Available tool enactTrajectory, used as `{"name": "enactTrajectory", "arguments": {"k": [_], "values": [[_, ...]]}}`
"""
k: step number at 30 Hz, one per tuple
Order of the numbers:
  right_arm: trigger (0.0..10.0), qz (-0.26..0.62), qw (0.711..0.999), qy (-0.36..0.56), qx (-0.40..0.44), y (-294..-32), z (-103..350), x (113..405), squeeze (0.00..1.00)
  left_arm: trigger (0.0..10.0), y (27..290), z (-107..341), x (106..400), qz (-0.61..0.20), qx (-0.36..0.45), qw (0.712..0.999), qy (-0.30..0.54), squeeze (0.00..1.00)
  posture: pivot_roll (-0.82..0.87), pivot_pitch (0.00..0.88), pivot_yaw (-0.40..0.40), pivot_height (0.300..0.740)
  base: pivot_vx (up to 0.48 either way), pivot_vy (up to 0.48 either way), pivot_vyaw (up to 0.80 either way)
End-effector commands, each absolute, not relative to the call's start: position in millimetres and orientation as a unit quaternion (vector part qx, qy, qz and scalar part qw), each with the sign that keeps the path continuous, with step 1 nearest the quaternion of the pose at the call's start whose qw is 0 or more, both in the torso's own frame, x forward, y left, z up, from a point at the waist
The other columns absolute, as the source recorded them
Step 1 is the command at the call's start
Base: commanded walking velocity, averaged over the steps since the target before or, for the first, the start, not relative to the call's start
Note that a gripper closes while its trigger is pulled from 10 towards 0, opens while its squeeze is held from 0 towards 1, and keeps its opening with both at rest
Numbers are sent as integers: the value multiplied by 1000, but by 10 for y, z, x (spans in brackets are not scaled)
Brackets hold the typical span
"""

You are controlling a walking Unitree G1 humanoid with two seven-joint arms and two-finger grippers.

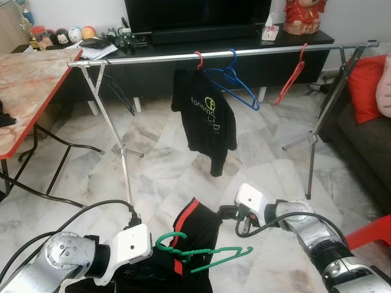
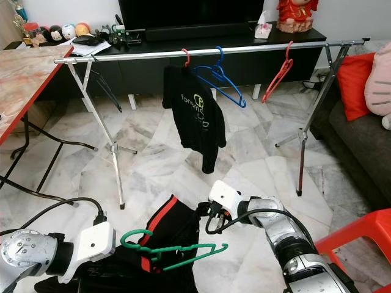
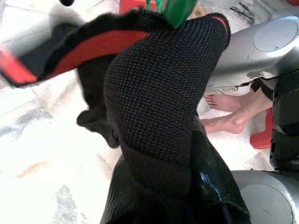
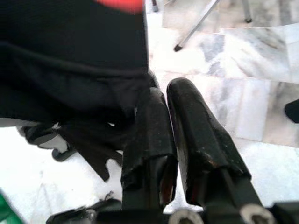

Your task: Hang hanger

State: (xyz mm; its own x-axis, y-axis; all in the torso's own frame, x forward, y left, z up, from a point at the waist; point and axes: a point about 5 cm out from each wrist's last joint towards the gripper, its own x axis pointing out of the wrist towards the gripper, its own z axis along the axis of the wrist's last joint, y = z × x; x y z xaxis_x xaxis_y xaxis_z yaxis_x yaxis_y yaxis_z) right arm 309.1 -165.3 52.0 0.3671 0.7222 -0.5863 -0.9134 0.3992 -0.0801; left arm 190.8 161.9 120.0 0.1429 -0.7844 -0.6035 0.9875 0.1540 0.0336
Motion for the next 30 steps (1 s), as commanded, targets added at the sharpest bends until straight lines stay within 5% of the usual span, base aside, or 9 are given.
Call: {"name": "enactTrajectory", "arguments": {"k": [1, 11, 12, 16, 21, 30], "values": [[10000, 525, 791, 241, -200, -1657, 545, 3082, 1000, 10000, 1603, 1225, 1925, -617, 226, 720, 223, 0, -57, 39, 38, 740, 0, 0, 0], [10000, 545, 773, 252, -204, -1683, 544, 3061, 1000, 10000, 1596, 1228, 1922, -620, 225, 718, 222, 0, -57, 39, 38, 740, 0, 0, 0], [10000, 520, 790, 240, -217, -1708, 599, 3134, 0, 10000, 1603, 1220, 1926, -619, 230, 716, 225, 0, -57, 37, 40, 740, 0, 0, 0], [10000, 425, 844, 195, -263, -1864, 846, 3382, 0, 10000, 1620, 1186, 1932, -618, 240, 711, 234, 0, -59, 37, 44, 740, 0, 0, 0], [10000, 403, 865, 162, -251, -1942, 1077, 3502, 0, 10000, 1601, 1168, 2003, -605, 250, 722, 222, 0, -65, 37, 49, 740, 0, 0, 0], [10000, 453, 854, 109, -232, -1787, 1282, 3542, 0, 10000, 1363, 1334, 2222, -586, 140, 789, 119, 0, -63, 36, 55, 740, 0, 0, 0]]}}
